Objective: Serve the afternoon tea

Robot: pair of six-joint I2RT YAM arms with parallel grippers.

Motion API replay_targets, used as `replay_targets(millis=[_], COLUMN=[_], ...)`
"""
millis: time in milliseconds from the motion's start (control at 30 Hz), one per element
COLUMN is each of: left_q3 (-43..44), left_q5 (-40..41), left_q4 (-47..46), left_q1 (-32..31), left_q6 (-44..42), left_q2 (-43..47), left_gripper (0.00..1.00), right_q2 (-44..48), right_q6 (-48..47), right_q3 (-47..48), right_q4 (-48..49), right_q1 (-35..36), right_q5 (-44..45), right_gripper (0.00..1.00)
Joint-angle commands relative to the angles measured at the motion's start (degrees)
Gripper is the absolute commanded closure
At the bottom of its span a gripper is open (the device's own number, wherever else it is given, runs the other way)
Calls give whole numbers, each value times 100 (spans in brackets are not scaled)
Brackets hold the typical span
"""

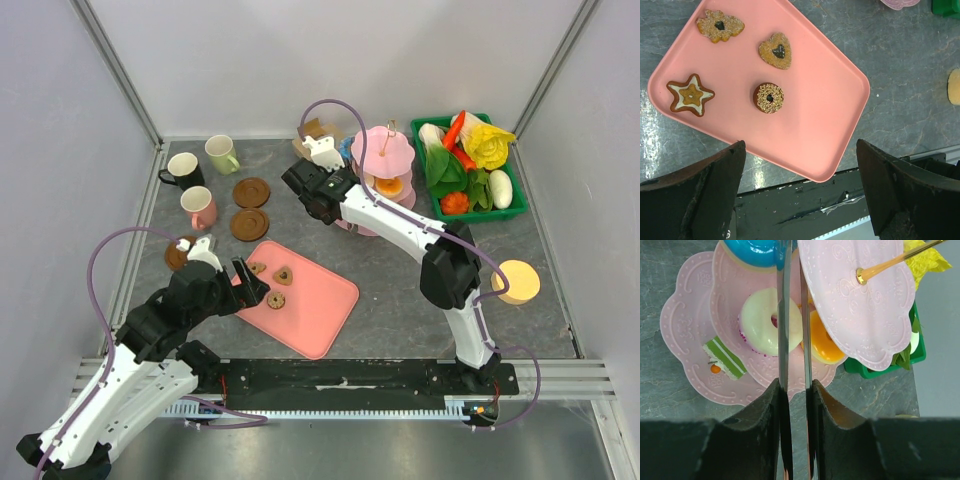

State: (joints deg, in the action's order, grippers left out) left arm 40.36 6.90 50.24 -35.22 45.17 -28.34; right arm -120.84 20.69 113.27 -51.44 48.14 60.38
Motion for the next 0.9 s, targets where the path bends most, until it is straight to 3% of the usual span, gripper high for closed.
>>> replay_targets(millis=[0,433,667,867], left_q3=[-19,-11,-19,-19], left_q5=[-30,-48,-57,-66], left_q4=[-234,-243,-242,-234], left_q1=[-11,-11,-20,-2], left_q6=[-26,-34,-34,-34], left_q2=[48,56,56,39], left_gripper=[3,3,3,3], right_q2=[-19,-247,-212,-142], right_q6=[208,287,296,322], right_q3=[2,-86,-51,-42], right_q4=[-24,-217,-235,-200], right_q1=[-33,-24,-33,-33], right_q5=[536,615,519,492], right_gripper=[66,59,45,42])
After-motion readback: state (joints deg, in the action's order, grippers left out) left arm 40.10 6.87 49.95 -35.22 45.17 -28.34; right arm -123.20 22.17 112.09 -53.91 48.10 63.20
